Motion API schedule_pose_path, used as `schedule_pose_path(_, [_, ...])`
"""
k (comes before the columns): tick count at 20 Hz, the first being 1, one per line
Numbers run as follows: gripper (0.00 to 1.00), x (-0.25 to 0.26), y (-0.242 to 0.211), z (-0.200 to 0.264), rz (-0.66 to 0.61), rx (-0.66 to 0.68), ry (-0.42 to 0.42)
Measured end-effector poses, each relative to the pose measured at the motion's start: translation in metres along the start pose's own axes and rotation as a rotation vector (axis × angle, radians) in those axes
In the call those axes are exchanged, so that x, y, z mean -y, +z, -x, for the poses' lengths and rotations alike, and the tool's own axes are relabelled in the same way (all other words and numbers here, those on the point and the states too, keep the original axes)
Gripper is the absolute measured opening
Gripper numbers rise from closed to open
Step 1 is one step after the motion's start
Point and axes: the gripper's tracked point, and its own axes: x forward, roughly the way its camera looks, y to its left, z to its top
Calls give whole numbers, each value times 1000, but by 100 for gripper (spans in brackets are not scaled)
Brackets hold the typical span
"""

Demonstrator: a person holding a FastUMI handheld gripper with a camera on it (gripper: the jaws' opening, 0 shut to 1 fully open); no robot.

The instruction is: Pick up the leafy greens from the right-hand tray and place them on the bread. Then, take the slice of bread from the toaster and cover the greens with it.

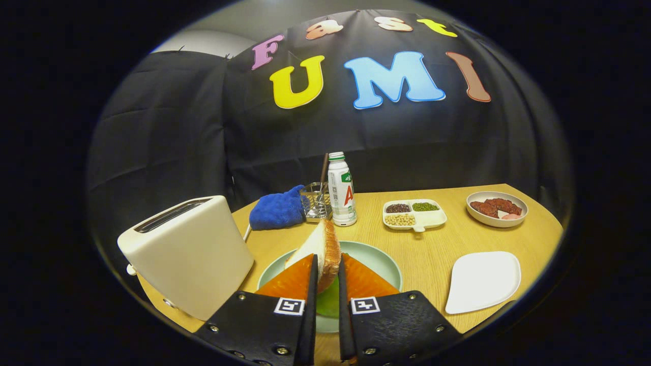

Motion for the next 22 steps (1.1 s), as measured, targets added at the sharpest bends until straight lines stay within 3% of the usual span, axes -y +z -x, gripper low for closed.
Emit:
schedule_pose_path(2, [25,9,-6,-1,5,-20,-25])
schedule_pose_path(12, [29,24,-11,-1,59,-44,-56])
schedule_pose_path(13, [44,29,-12,-2,82,-53,-69])
schedule_pose_path(22, [45,66,19,30,102,64,-87])
